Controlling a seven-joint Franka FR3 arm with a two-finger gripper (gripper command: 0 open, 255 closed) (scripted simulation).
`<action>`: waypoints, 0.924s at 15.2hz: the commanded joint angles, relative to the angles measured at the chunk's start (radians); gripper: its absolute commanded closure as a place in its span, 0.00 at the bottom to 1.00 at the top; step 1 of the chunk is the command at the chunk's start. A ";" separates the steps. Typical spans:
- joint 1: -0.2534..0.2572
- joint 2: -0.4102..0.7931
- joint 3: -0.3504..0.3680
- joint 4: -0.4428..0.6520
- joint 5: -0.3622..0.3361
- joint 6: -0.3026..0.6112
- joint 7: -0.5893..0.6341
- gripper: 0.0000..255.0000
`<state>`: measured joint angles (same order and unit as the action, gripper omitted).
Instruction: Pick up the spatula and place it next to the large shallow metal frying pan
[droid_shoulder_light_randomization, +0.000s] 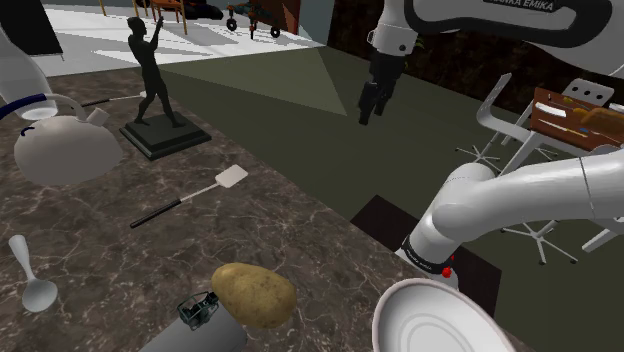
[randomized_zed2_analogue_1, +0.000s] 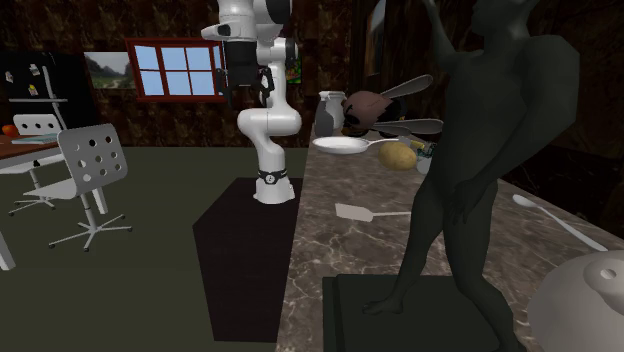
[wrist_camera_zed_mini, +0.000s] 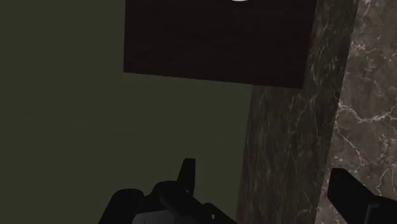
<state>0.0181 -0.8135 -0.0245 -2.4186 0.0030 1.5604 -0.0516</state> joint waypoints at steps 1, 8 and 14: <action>0.000 0.000 0.000 0.000 0.000 0.000 0.000 0.00; 0.098 0.241 -0.007 0.073 0.006 0.182 -0.184 0.00; 0.174 0.440 0.005 0.170 0.022 0.297 -0.338 0.00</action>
<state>0.1801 -0.4067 -0.0204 -2.2680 0.0225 1.8407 -0.3595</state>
